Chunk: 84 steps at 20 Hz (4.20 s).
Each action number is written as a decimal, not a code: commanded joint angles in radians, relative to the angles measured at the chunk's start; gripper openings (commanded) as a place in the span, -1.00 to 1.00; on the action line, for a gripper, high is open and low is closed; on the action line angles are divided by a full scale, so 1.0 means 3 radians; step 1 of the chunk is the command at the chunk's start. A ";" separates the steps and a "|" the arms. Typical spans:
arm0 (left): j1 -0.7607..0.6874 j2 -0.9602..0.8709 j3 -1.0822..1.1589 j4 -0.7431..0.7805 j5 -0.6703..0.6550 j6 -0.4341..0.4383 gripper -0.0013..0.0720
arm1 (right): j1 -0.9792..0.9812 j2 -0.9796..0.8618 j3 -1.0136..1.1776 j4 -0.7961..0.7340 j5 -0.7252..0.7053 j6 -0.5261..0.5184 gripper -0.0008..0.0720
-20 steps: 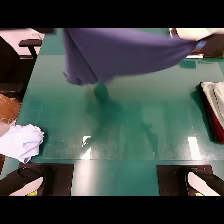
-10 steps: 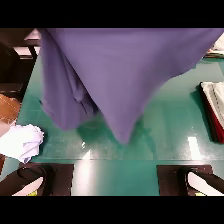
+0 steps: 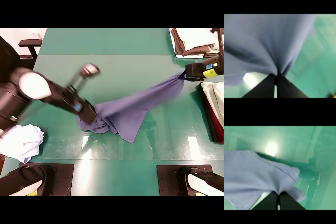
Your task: Fold the shirts.
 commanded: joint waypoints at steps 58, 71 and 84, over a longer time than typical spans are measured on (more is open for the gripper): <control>0.1283 0.0632 0.2252 0.0231 0.0156 -0.0131 -0.91 | -0.0774 0.0328 0.1874 -0.0095 0.0126 0.0041 -0.94; 0.1284 -0.1247 0.0933 0.0613 0.0965 -0.0178 -0.90 | -0.0521 -0.1518 0.1086 -0.0015 0.0130 -0.0020 -0.93; 0.2023 -0.0965 0.0800 0.0577 0.0214 -0.0355 0.53 | -0.1202 -0.0998 0.0277 0.0952 0.0342 -0.0464 0.04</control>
